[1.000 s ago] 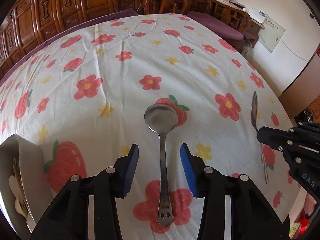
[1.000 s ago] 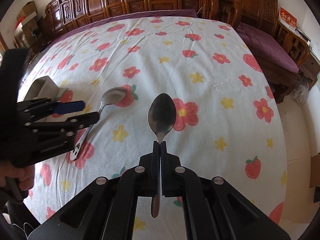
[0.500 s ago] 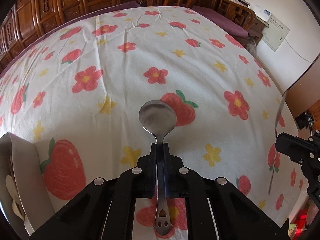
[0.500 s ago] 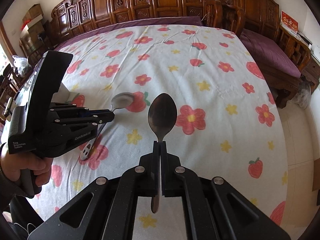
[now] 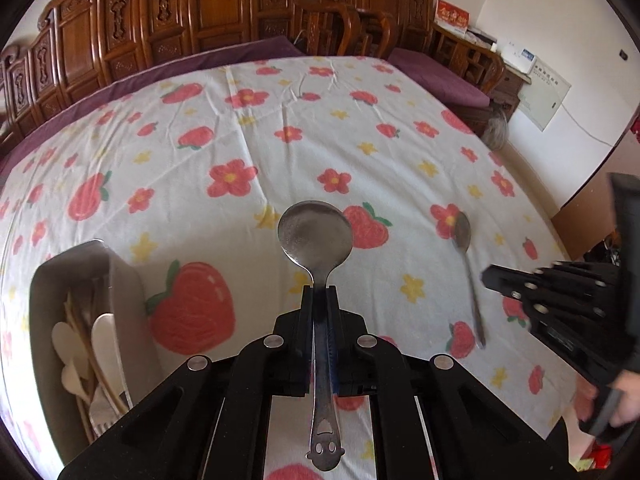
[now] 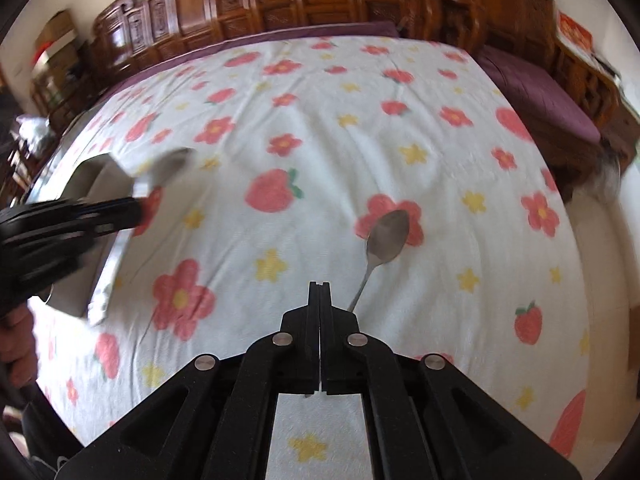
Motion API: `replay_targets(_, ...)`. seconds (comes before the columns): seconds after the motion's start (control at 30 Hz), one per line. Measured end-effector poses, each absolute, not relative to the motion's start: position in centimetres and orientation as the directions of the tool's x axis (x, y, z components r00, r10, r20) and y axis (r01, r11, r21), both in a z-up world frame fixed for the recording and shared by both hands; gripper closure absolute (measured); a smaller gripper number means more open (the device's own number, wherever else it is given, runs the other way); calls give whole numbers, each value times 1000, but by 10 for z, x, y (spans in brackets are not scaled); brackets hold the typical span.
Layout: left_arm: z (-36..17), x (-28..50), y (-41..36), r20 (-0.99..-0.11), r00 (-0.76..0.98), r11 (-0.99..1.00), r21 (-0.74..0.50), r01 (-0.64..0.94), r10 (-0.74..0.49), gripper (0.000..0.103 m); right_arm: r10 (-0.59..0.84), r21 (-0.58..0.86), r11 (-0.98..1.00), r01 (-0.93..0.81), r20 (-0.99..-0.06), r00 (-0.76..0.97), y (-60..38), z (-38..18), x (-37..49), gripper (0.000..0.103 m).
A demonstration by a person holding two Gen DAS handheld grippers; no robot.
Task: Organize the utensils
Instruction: 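Grasp the other metal spoon with the left gripper while the right gripper holds its spoon, then carry the spoon to the tray with the left gripper while the right gripper carries its spoon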
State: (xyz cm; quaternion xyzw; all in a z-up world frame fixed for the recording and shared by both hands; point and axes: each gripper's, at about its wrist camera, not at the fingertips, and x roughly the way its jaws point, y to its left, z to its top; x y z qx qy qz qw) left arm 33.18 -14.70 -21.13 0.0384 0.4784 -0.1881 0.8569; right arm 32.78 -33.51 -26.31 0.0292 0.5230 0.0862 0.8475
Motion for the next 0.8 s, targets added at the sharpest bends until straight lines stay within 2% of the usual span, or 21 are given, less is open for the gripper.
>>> replay_targets(0.03,-207,328,-144,-828,478,925,-119,360,-293,98,158,126,987,-102,-889,431,-336,-268,331,89)
replay_targets(0.07,-203,324,-143,-824,482,924,-122,362,-298,98,130,104,991,-82,-895,426,-337,-273,335,86)
replay_targets(0.3,-182,303,-133,-796,502,913,-147,381,-338,98,60,67,998,4,-919,390,-341,-290,352,79)
replay_targets(0.4,-179,297,-130,-789,507,910,-151,387,-347,98,-4,-8,1000,-11,-930,368,-330,-291,358,78)
replay_targets(0.47,-177,294,-127,-785,513,910,-150,387,-347,98,4,11,1000,18,-936,352,-333,-291,361,80)
replay_targets(0.5,-176,293,-125,-781,518,911,-151,384,-349,98,-6,9,999,39,-938,347,-335,-291,361,87)
replay_targets(0.53,-175,293,-123,-778,521,911,-155,382,-351,98,-11,5,999,45,-940,341,-335,-291,362,99)
replay_targets(0.8,-162,282,-99,-755,550,917,-171,360,-357,98,23,28,1000,12,-945,325,-333,-284,341,101)
